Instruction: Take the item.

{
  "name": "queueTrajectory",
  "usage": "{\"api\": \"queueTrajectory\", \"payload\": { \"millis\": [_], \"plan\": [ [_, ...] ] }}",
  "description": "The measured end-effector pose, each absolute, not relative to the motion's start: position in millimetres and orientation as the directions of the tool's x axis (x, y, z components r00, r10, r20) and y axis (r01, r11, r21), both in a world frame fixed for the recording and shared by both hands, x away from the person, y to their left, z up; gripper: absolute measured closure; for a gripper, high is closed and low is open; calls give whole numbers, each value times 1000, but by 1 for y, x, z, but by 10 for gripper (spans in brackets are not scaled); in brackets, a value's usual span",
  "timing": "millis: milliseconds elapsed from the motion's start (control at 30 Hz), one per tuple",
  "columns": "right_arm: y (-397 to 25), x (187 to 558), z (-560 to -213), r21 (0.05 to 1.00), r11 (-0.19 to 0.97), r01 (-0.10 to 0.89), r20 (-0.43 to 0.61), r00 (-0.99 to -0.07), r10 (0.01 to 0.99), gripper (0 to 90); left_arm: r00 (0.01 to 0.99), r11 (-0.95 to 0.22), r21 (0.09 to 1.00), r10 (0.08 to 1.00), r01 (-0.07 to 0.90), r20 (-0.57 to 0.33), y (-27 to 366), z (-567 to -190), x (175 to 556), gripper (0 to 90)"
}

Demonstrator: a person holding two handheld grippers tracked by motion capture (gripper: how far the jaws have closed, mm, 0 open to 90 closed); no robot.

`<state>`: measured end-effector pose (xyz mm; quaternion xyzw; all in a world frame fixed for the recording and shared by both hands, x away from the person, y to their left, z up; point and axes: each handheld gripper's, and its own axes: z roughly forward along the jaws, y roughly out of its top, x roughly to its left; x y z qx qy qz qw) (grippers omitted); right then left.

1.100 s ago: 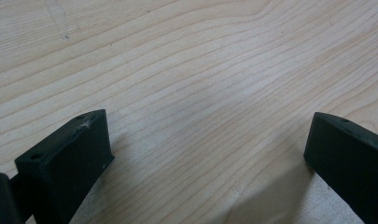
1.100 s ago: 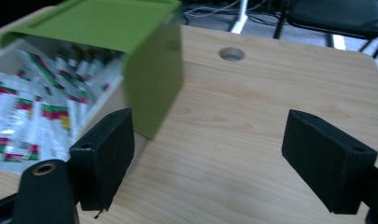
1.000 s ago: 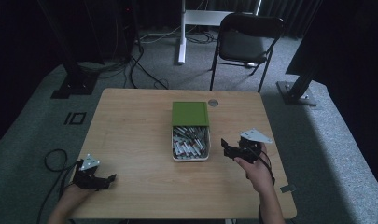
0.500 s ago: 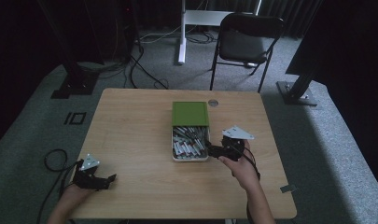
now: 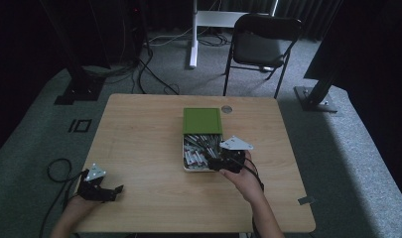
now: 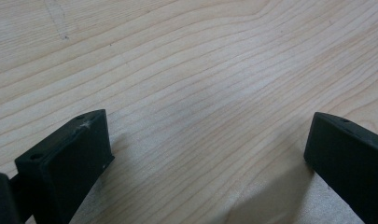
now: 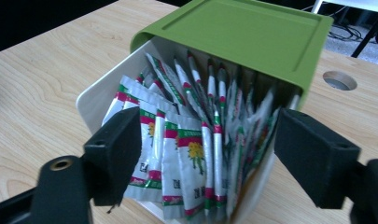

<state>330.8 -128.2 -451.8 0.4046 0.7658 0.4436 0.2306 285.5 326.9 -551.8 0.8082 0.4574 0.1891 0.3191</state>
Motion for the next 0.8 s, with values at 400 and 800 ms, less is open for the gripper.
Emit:
{"api": "queueTrajectory", "payload": {
  "millis": [400, 800],
  "plan": [
    [-112, 334, -472, 831, 339, 442, 9, -620, 785, 546, 510, -378, 688, 860, 619, 14, 327, -552, 285, 13],
    [-103, 339, -490, 783, 409, 469, -57, -599, 798, 733, 511, -379, 688, 860, 619, 14, 327, -552, 285, 13]
  ]
}}
